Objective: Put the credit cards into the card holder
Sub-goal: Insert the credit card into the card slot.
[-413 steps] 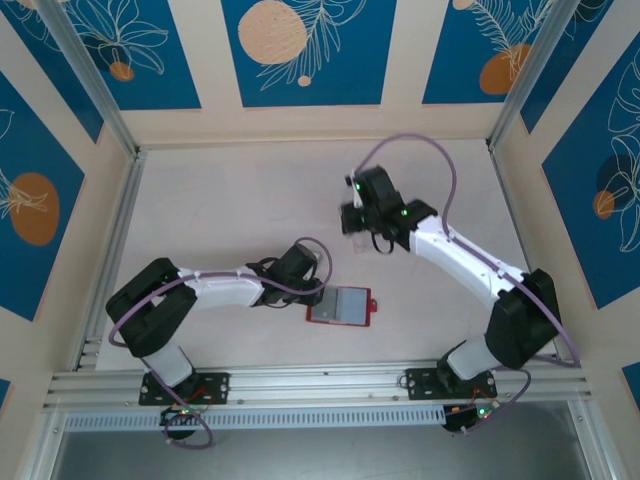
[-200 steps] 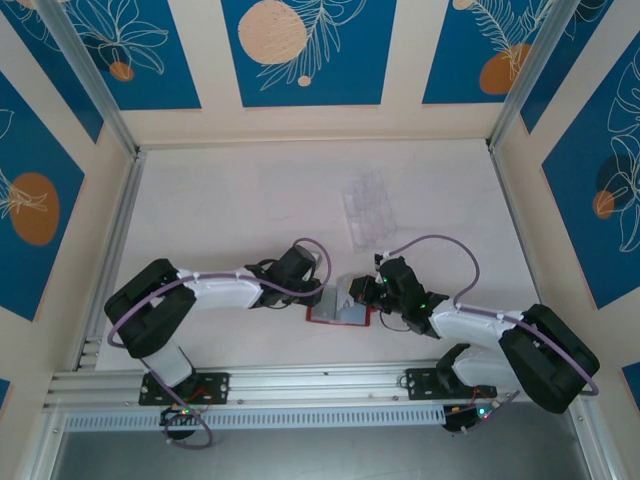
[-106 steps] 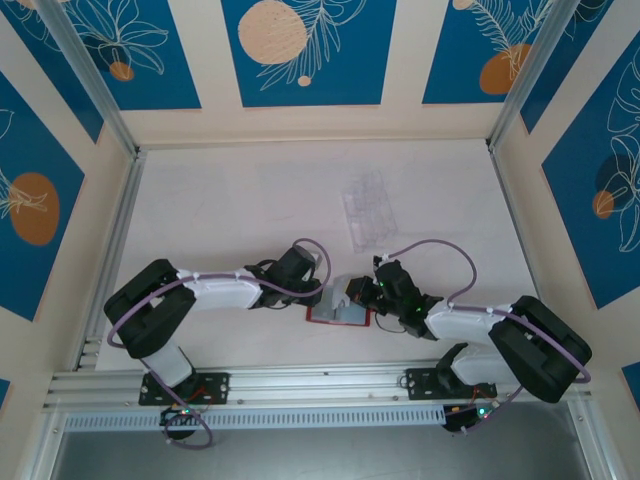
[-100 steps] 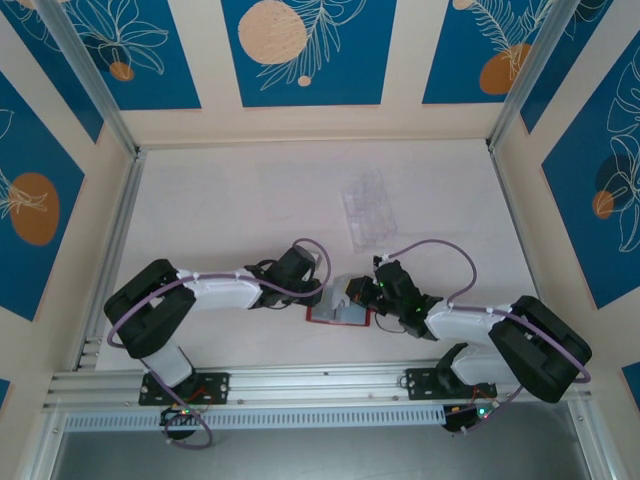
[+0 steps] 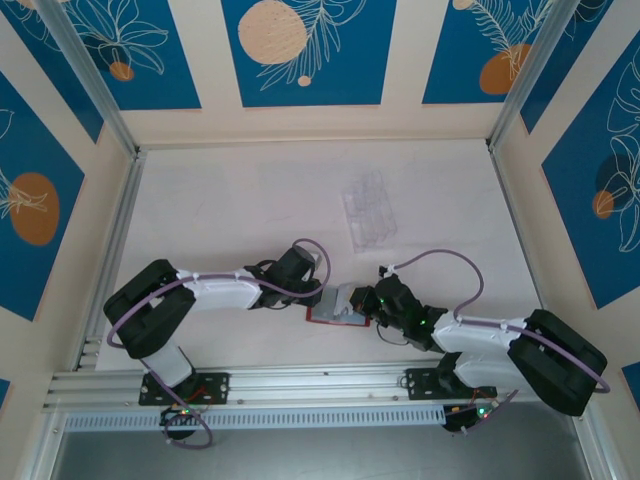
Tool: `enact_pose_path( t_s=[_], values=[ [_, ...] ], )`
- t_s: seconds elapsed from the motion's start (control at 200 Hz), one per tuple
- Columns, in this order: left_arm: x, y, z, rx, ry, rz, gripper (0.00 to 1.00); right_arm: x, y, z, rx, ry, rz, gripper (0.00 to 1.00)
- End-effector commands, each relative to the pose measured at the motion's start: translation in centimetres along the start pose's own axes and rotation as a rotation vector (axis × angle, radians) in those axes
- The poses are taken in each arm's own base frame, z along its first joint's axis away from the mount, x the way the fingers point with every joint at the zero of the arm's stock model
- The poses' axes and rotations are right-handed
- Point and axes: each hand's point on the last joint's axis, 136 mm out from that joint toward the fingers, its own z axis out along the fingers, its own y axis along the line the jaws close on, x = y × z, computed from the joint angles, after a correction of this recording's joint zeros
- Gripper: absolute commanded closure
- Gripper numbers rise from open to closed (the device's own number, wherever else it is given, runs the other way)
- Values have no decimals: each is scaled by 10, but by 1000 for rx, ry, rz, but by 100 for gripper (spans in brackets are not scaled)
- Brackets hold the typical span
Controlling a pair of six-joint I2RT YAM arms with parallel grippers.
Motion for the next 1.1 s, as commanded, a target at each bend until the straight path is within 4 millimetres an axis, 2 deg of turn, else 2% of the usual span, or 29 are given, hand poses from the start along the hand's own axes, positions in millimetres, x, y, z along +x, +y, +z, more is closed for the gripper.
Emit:
enact_pose_path(
  t_s=[0.0, 0.7, 0.805, 1.095],
  values=[
    [51, 32, 8, -119, 159, -5, 83, 7, -36, -2, 129, -18, 6, 100],
    [52, 31, 12, -114, 171, -5, 83, 24, -14, 14, 66, 49, -35, 100],
    [52, 32, 12, -118, 170, -6, 83, 27, -18, 17, 81, 56, -21, 100],
    [54, 34, 12, -126, 173, -5, 83, 32, -33, 9, 138, 60, -13, 100]
  ],
)
